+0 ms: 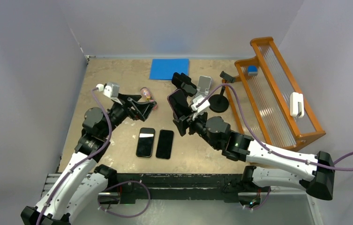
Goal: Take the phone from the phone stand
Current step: Place the phone at the center of the board.
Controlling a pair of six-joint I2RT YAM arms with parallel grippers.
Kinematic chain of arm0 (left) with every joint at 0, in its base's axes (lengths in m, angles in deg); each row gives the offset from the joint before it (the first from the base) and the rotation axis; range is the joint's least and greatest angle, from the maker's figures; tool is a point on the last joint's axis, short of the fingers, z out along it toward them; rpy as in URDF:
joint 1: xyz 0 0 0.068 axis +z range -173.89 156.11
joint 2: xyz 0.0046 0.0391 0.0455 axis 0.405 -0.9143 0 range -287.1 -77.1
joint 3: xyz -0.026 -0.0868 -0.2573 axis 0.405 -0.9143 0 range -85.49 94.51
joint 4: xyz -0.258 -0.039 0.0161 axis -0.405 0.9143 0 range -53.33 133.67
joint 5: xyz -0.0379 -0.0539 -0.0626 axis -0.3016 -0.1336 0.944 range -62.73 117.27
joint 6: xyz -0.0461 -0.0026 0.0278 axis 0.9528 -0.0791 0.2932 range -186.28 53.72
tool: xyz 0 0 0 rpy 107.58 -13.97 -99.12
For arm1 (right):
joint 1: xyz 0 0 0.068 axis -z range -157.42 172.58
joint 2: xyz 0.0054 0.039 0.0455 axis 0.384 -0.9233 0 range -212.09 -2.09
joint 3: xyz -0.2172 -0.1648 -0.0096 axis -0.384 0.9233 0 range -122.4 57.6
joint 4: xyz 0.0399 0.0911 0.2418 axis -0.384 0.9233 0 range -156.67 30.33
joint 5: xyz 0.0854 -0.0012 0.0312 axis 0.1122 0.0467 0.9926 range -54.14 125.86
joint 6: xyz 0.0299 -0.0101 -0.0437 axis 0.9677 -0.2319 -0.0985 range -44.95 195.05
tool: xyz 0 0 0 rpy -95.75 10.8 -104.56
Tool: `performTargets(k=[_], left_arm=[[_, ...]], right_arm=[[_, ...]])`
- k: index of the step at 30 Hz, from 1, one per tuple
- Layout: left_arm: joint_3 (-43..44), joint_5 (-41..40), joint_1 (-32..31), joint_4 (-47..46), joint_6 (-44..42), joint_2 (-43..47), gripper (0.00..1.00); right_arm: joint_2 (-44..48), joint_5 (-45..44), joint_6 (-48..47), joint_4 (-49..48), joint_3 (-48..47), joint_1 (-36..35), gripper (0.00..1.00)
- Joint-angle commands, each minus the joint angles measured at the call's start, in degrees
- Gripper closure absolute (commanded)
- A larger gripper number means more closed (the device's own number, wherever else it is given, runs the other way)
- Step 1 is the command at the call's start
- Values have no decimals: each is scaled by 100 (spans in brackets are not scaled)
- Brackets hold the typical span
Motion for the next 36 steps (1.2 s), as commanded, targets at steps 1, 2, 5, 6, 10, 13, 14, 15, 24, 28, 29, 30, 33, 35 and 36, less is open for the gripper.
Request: performTargets(k=[1, 2, 5, 6, 10, 13, 14, 15, 24, 28, 29, 30, 33, 35, 36], left_arm=[[186, 524, -112, 29, -308, -4, 4], [184, 726, -122, -14, -344, -27, 4], [168, 1290, -156, -147, -431, -152, 8], [171, 1416, -176, -173, -435, -195, 9], [183, 1704, -206, -234, -398, -306, 11], [166, 1736, -222, -277, -450, -283, 14], [154, 1694, -231, -271, -478, -251, 14], [142, 1658, -239, -278, -505, -219, 14], [130, 1731, -296, -323, -326, -383, 18], [136, 1449, -312, -267, -151, -438, 19], [146, 1391, -312, -239, -111, -458, 19], [162, 1335, -312, -201, -72, -477, 19], [195, 1293, -312, -130, 33, -576, 19], [247, 1342, -312, -67, 83, -672, 21], [272, 1380, -312, -42, 105, -726, 22]], right_arm=[[-142, -642, -35, -1122, 81, -124, 100], [-215, -686, -34, -1221, 123, -133, 100], [-384, -898, -5, -1468, 229, -202, 100], [-401, -936, 7, -1569, 280, -224, 100], [-392, -1008, 62, -2013, 494, -297, 100], [-491, -1113, 63, -2211, 589, -364, 100], [-562, -1208, 63, -2249, 592, -405, 100], [-649, -1286, 63, -2287, 588, -447, 100], [-1204, -1711, -15, -2601, 309, -859, 100], [-1424, -2013, -26, -2610, 146, -1054, 100], [-1471, -2069, -27, -2614, 111, -1085, 100], [-1518, -2152, -21, -2609, 76, -1112, 100], [-1633, -2318, -8, -2596, -16, -1161, 100], [-1678, -2395, -5, -2596, -70, -1188, 100], [-1696, -2449, -8, -2599, -90, -1204, 100]])
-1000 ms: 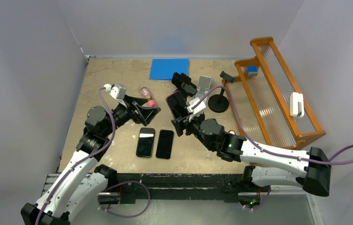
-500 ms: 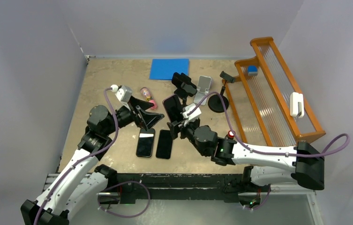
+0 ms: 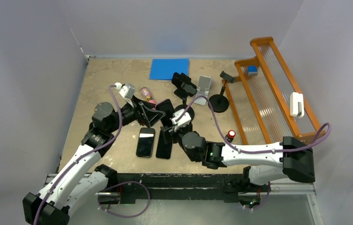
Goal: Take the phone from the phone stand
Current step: Place the phone at the center of the board.
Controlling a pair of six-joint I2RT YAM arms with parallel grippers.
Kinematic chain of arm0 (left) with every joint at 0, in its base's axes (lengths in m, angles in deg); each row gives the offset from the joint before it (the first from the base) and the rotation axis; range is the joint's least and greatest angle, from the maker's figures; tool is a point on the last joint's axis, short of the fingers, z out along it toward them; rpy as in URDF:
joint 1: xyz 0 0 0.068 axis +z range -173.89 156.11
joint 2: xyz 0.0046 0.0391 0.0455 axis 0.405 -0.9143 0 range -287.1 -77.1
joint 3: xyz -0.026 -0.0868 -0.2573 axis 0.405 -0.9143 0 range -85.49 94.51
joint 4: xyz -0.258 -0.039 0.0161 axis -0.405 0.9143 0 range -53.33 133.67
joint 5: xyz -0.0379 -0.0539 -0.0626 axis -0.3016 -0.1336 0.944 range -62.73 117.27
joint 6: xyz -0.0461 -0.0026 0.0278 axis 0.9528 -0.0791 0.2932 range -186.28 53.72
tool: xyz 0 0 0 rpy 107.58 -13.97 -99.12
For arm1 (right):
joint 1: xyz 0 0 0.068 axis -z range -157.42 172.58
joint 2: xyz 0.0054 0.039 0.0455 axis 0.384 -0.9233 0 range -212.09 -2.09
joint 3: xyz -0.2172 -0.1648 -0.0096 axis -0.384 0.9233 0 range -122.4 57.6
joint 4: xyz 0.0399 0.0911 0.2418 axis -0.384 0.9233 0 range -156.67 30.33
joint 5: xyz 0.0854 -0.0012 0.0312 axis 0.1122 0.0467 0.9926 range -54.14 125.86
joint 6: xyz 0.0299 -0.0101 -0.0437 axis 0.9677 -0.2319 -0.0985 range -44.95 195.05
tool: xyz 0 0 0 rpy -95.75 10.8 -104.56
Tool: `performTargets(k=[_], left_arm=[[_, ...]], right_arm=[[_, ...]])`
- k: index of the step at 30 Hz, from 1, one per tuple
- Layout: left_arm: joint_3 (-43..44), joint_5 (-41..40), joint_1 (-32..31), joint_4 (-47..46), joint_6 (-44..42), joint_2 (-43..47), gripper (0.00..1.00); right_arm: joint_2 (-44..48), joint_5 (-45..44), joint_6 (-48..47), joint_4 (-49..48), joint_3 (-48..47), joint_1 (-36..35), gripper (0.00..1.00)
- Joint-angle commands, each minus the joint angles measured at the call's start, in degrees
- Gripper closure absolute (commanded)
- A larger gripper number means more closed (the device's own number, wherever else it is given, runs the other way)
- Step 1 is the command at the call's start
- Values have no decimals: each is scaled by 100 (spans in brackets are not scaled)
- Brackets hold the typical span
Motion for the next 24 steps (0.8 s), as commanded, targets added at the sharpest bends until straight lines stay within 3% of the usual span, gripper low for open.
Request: performTargets(k=[1, 12, 24], left_arm=[[296, 7, -28, 6, 227, -183, 23], [240, 299, -28, -150, 376, -251, 34], [173, 386, -25, -291, 415, -235, 55]], right_arm=[[28, -556, -16, -600, -434, -60, 100], [-146, -930, -204, -700, -696, -353, 100], [-547, -1555, -187, -541, -1130, -574, 100]])
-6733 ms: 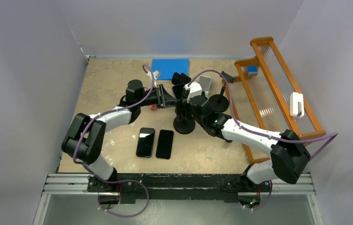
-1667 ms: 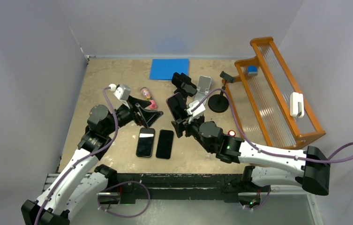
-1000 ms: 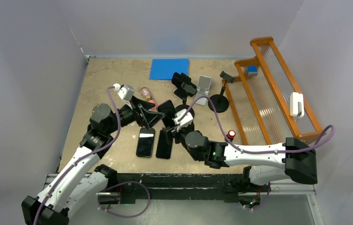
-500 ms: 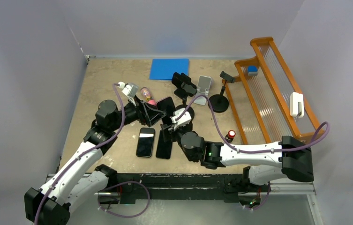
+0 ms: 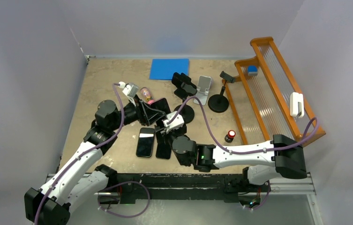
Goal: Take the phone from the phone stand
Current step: Place the phone at the center of the board.
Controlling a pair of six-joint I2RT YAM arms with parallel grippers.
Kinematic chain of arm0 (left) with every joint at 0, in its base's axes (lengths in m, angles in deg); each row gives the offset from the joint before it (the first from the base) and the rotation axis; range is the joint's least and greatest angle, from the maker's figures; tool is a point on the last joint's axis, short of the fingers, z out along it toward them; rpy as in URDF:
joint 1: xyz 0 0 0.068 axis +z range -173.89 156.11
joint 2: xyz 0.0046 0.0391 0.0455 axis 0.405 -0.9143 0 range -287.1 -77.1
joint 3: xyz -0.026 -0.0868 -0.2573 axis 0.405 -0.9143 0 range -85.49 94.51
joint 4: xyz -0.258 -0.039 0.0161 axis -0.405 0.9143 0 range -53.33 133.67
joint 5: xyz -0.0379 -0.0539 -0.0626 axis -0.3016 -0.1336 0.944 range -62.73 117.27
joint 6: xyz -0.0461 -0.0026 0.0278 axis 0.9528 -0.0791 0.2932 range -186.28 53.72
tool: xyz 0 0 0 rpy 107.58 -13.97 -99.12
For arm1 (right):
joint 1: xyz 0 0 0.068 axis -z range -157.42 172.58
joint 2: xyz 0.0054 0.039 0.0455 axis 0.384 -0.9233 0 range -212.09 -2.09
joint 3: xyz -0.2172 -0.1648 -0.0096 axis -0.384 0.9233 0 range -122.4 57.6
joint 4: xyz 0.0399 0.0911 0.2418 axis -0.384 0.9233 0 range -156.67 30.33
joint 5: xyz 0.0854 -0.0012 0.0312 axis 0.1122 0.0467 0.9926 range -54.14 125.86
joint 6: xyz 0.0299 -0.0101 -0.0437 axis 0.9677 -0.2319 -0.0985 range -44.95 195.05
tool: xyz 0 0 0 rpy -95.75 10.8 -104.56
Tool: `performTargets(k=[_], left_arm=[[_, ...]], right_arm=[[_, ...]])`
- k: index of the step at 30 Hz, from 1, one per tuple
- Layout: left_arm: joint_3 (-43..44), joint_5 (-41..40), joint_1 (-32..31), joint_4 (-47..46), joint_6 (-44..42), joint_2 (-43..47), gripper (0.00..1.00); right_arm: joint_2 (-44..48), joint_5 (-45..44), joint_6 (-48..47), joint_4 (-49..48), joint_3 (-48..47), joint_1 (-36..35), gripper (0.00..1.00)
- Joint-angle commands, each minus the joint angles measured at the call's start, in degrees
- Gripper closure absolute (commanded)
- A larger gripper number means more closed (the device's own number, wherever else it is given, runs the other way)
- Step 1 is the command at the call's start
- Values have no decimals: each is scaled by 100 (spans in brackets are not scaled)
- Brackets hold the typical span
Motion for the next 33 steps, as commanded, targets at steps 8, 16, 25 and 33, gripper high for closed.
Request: performTargets(k=[8, 16, 25, 33], left_arm=[[131, 184, -28, -398, -98, 93, 77], [114, 200, -28, -416, -131, 73, 92], [-8, 69, -28, -521, -195, 295, 100], [-10, -108, -28, -460, -222, 344, 100]], right_arm=[[-39, -508, 17, -275, -603, -135, 100], [-4, -523, 125, -51, -733, -205, 100], [22, -110, 273, 149, -776, -268, 77], [112, 180, 416, 367, -794, -277, 22]])
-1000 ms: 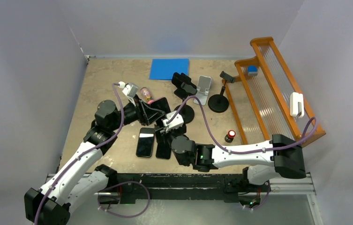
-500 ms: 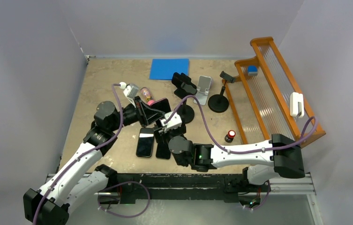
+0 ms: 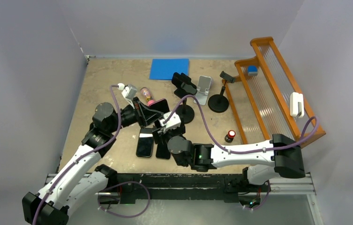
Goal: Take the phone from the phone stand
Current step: Place the phone at the center of the board.
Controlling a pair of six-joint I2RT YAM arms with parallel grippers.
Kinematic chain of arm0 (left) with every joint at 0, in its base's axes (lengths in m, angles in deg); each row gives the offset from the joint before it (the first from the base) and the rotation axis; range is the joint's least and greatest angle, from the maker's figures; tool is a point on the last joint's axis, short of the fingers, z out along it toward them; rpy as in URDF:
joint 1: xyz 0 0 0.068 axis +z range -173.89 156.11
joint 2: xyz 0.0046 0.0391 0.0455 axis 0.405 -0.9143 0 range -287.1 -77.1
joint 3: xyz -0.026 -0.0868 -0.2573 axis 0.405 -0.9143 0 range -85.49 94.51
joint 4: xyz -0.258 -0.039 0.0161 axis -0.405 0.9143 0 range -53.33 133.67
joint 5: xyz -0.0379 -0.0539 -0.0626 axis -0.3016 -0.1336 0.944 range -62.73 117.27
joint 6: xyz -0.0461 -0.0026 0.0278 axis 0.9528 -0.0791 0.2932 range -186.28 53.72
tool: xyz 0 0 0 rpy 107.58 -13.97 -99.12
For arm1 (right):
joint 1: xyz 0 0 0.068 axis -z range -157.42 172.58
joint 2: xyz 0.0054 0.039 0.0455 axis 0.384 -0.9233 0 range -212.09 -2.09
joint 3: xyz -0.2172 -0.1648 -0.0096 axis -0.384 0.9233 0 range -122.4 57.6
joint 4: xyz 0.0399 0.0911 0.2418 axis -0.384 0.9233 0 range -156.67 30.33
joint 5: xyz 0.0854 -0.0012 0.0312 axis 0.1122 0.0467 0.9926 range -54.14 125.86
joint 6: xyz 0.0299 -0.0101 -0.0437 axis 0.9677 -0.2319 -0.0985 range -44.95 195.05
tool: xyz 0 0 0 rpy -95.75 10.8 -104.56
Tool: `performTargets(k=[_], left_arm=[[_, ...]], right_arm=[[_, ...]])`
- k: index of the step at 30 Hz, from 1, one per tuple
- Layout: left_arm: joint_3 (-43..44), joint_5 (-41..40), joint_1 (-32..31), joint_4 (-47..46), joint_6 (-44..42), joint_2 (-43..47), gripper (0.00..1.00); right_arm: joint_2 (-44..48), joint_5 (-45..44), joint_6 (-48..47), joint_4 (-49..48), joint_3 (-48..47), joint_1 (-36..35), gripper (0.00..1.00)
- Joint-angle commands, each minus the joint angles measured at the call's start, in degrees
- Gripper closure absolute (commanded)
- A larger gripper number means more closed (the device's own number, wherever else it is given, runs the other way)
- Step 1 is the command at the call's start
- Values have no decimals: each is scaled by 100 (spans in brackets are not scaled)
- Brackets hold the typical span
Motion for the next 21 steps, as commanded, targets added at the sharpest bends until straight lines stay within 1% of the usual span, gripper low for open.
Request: performTargets(k=[1, 3, 6, 7, 11, 15, 18, 21], left_arm=[[6, -308, 51, -330, -359, 102, 100], [-6, -343, 47, -326, -378, 131, 100], [-25, -389, 51, -344, -380, 159, 100], [-25, -396, 51, -346, -380, 162, 100], [-42, -489, 51, -337, -396, 237, 100], [-85, -539, 51, -384, -398, 300, 100], [-92, -445, 55, -440, -399, 294, 100], [-111, -348, 51, -537, -409, 330, 100]], right_arm=[[320, 492, 279, -140, -348, -141, 19], [384, 596, 368, 22, -356, -141, 11], [535, 775, 429, 157, -306, -141, 3], [588, 832, 436, 214, -300, -141, 1], [902, 1321, 590, 728, -245, -142, 1], [1472, 1844, 587, 1075, 27, -141, 1], [2017, 2055, 647, 1206, 400, -141, 1], [2664, 2165, 687, 1056, 831, -139, 1]])
